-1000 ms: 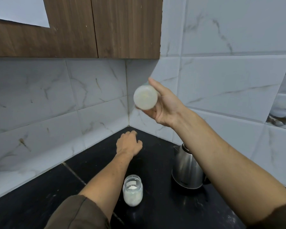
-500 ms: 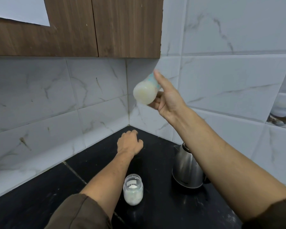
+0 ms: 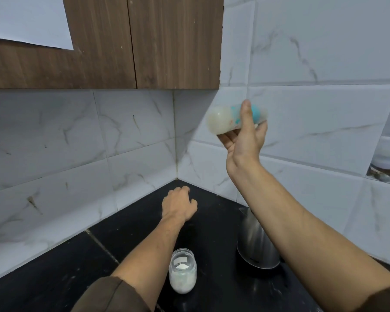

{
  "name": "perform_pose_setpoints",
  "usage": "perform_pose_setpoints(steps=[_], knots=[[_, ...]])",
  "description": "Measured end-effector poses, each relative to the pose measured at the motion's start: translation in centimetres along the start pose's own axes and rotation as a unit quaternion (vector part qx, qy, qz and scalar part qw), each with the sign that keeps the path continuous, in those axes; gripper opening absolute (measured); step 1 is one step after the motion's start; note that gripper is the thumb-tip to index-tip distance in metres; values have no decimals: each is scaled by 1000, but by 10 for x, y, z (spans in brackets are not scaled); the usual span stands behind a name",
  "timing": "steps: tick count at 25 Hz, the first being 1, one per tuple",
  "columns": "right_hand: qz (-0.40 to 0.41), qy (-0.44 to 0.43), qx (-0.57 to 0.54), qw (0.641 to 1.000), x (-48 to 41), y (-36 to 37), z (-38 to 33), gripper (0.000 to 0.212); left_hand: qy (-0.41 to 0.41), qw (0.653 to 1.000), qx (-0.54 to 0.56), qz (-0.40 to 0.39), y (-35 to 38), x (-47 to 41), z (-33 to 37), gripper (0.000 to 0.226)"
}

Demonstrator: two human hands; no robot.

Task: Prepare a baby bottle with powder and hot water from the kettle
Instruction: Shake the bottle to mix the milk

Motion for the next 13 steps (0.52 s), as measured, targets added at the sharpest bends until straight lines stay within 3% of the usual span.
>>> perform_pose_setpoints(steps=[1, 5, 6, 9, 10, 13], knots=[[1, 4, -8, 1000, -1, 1, -1, 65, -1, 1000, -1, 1, 0, 0, -1, 50], [-166, -28, 172, 971, 19, 32, -2, 61, -6, 1000, 2, -6, 2, -4, -3, 50], [-152, -32, 158, 975, 17, 31, -5, 61, -3, 1000, 1, -4, 2, -4, -2, 50], [11, 16, 4, 1000, 3, 5, -2, 67, 1, 1000, 1, -2, 2, -3, 0, 50], [28, 33, -9, 999, 1, 3, 2, 68, 0, 1000, -1, -2, 3, -4, 0, 50], [-93, 55, 137, 985, 12, 29, 15, 59, -1, 1000, -3, -7, 4, -5, 2, 49]])
Point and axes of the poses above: each hand's wrist, its own x-axis away from the middle knuckle, its own y-axis out of the palm, z = x × y, the point moved 10 cm from there along -x, towards the middle knuckle, and after that the axes turned 3 degrees about -z, right-handed, at the moved point
